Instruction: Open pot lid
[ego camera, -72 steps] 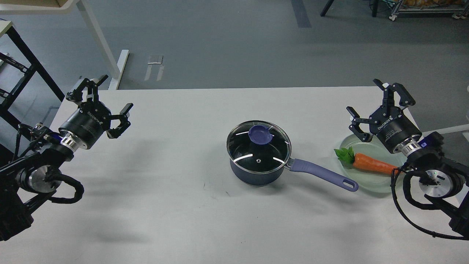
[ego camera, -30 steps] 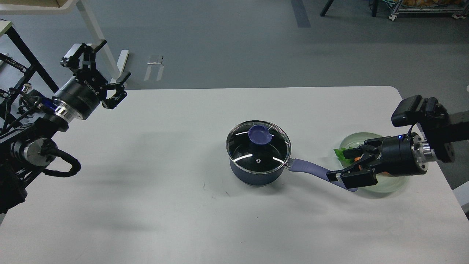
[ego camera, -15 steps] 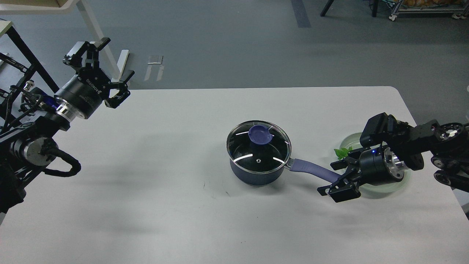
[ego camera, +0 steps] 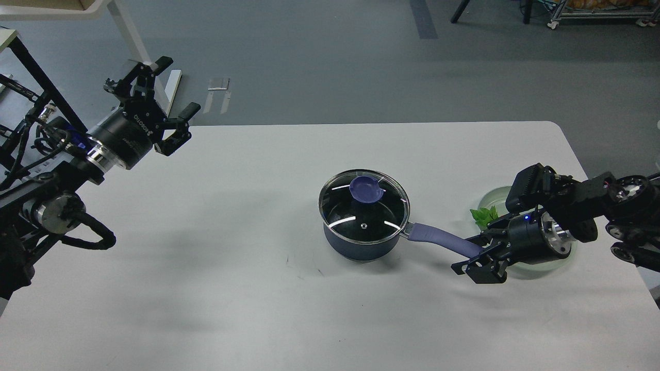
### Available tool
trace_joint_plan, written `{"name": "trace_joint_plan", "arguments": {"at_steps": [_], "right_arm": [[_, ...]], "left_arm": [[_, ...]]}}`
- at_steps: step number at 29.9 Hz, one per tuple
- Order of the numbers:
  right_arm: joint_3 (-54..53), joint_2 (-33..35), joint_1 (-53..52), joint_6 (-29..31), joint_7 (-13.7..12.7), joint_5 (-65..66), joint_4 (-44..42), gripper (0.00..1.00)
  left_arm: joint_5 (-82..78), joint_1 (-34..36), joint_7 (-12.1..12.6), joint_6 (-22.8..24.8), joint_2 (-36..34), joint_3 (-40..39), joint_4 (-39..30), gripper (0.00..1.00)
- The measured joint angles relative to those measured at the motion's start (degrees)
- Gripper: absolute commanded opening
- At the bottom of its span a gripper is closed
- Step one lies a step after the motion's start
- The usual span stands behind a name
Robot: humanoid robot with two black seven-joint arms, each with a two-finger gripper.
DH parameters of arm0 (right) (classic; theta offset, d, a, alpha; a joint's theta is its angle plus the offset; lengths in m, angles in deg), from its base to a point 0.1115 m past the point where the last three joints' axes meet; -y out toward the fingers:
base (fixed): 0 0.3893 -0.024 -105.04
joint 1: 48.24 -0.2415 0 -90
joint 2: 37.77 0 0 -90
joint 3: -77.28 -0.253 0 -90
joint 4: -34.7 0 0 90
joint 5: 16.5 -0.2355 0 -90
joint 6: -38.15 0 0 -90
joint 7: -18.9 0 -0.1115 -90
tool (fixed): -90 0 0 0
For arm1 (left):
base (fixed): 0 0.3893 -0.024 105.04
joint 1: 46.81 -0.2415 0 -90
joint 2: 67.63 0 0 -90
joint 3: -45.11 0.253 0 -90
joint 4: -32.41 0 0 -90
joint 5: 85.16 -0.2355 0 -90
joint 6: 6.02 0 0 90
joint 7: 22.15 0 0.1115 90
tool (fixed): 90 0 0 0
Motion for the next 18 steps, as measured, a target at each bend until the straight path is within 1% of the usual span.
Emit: {"name": "trace_joint_plan", "arguments": {"at_steps": [4,6,9,18], "right_arm": [[0.0,0.14,-0.57,-0.39,0.0,0.05,0.01,0.39],[0.0,0.14,-0.8,-0.48,0.0,0.05,0.01,0.38],[0.0,0.14,-0.9,-0.85,0.0,0.06,0.01,0.33],[0.08,0.14,-0.99,-1.47,0.02,0.06,0.01,0.32]], "left_arm": [[-12.78,1.44,0.0,-0.08,0.27,-0.12,-2.85,0.99],[-18.41,1.86,0.0,-0.18,0.48,-0.19,-4.44,0.99],[-24.27,2.16,0.0,-1.42,0.97,-0.21,-6.6,0.99],[-44.32,3.22,0.0,-6.23,3.64,-0.09,-11.21,0.99]]}}
